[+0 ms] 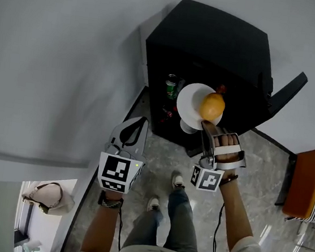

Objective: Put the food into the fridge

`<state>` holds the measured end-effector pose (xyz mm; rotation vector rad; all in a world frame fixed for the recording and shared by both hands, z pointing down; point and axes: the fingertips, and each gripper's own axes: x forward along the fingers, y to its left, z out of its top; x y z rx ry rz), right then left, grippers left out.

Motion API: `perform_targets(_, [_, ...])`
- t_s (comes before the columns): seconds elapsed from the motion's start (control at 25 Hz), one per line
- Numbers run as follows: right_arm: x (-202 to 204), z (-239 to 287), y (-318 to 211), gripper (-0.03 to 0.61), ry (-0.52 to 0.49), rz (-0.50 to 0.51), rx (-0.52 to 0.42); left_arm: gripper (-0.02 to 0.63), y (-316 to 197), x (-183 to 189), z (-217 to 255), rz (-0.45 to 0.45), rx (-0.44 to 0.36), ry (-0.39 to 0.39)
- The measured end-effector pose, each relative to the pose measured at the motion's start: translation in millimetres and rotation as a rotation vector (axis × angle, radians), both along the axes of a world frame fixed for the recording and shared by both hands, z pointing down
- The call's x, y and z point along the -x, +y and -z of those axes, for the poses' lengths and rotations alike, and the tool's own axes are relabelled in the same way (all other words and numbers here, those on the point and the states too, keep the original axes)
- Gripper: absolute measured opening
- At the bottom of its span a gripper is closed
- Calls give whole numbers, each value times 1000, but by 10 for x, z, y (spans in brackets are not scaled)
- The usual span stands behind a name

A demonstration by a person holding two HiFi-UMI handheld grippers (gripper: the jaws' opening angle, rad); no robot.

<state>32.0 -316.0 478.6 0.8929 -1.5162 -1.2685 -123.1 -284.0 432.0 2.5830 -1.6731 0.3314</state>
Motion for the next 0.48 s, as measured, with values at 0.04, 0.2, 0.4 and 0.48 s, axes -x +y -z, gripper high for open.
perform_targets(0.04, [5,-92,-77,18,-2,-8,3,-2,-59,11,-77,2,2,3])
perform_targets(0.2, [42,-376,-235,18,-10,-31,-7,-2,-178,-3,-315,-5,10,-1])
perform_targets(0.4, [128,-756,-337,18,-2,-38,-3,-2,-312,-82,-579,-23,15,1])
perform_targets(0.48, [145,-903,-372,20,3,-46,12,-2,-343,-105,-686,-33,19,-10])
